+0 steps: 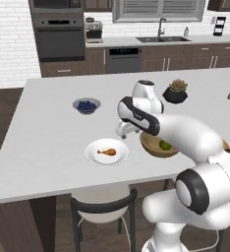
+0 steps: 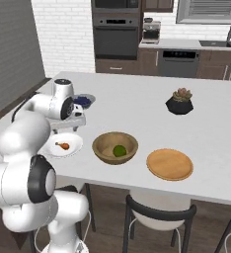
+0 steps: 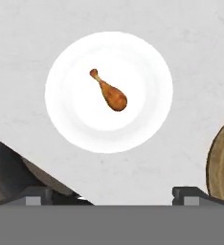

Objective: Pick the chicken drumstick and lime from their plates and place them in the bowl. Then put the bowl in the fridge.

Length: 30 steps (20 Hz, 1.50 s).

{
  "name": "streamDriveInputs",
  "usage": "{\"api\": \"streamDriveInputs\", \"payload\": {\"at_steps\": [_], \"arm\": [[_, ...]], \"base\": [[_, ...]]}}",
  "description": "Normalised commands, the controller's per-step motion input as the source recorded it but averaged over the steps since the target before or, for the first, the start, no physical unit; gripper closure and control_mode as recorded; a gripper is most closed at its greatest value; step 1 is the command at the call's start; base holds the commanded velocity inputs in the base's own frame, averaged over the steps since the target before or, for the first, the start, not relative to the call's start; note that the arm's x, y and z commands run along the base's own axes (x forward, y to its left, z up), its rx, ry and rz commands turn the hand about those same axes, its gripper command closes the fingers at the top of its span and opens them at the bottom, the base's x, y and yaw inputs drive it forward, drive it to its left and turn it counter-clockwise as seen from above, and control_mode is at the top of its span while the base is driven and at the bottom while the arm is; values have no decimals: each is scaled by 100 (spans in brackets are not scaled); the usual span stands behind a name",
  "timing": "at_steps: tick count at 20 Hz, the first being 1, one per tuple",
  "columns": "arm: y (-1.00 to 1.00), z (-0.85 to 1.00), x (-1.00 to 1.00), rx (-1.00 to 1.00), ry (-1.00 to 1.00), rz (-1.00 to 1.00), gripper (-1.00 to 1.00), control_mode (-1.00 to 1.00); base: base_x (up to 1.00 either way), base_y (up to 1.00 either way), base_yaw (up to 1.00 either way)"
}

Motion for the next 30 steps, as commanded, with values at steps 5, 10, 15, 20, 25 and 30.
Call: {"api": "streamDriveInputs", "payload": {"at_steps": [5,10,15,20,25,30], "arm": [[55,-39,39,-10,0,12,-100,-100],[37,-54,48,-11,0,12,-100,-100],[9,-49,41,-2,0,14,-100,-100],[0,-58,22,0,0,12,-100,-100],[0,-53,32,0,0,6,-100,-100],[0,-29,1,0,0,5,-100,-100]], "base": [[0,0,0],[0,0,0],[0,0,0],[0,0,0],[0,0,0],[0,0,0]]}}
